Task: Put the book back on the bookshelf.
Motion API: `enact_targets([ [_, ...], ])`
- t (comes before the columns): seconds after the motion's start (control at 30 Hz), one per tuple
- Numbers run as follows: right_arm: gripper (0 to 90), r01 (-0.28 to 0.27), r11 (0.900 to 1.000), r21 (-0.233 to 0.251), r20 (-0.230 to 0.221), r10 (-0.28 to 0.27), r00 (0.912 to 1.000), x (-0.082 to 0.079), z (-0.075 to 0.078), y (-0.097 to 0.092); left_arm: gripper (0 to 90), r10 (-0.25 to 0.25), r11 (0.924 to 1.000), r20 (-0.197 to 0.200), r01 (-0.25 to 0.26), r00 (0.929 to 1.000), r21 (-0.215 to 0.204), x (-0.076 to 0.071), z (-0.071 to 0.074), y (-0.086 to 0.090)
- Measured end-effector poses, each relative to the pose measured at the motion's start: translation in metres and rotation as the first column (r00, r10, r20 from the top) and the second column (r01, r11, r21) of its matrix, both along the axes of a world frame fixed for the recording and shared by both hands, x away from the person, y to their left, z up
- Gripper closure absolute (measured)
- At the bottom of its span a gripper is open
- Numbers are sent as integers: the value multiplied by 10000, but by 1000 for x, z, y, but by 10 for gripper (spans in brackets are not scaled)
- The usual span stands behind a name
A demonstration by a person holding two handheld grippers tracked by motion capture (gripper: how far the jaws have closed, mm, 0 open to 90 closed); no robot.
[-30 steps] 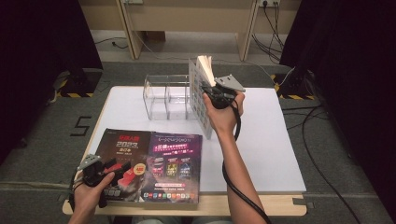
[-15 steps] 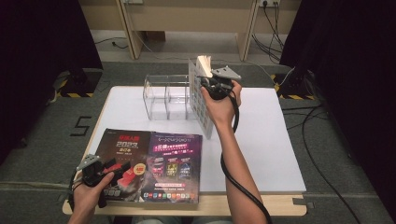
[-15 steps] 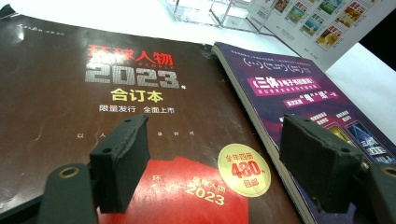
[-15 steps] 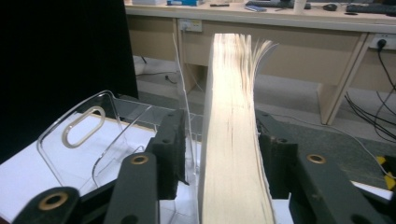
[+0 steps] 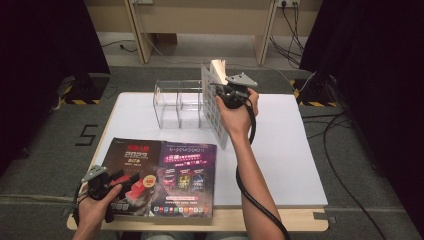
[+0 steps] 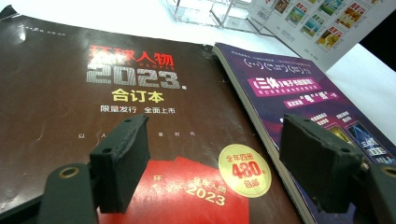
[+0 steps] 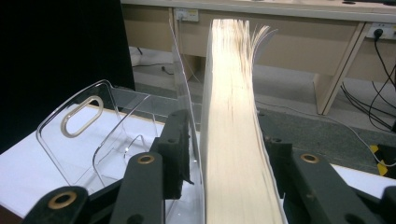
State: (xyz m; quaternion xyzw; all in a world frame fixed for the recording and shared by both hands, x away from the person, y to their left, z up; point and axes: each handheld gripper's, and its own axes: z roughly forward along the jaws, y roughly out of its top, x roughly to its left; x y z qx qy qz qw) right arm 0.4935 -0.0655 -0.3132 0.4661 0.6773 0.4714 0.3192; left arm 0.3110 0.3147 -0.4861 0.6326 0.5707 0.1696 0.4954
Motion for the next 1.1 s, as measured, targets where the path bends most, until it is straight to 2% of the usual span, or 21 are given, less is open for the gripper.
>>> enact_targets([
  [0.1, 616, -5, 10000, 42, 27, 5, 10000, -5, 1, -2, 235, -8, 10000, -12, 8, 10000, -3, 0, 0, 0],
  [0.3, 629, -67, 10000, 4, -312, 67, 9995, -4, -2, -4, 235, -46, 10000, -13, 47, 10000, 14, 0, 0, -2],
  [0.47, 733, 150, 9999, -47, -588, -153, 9982, -1, -3, -3, 235, -33, 10000, -26, 33, 10000, 12, 1, 0, -2],
  [0.63, 739, 359, 9994, 17, -507, -358, 9981, -2, -4, 0, 236, -27, 10000, -2, 27, 10000, -13, 0, 0, -1],
  [0.83, 742, 218, 9997, 129, -370, -214, 9991, 0, -5, 2, 236, 12, 10000, 36, -12, 10000, -35, 0, 0, 0],
  [1.1, 744, 295, 9993, 243, -133, -292, 9995, 4, -5, 6, 235, 5, 10000, 54, -4, 10000, -40, 0, 1, 1],
])
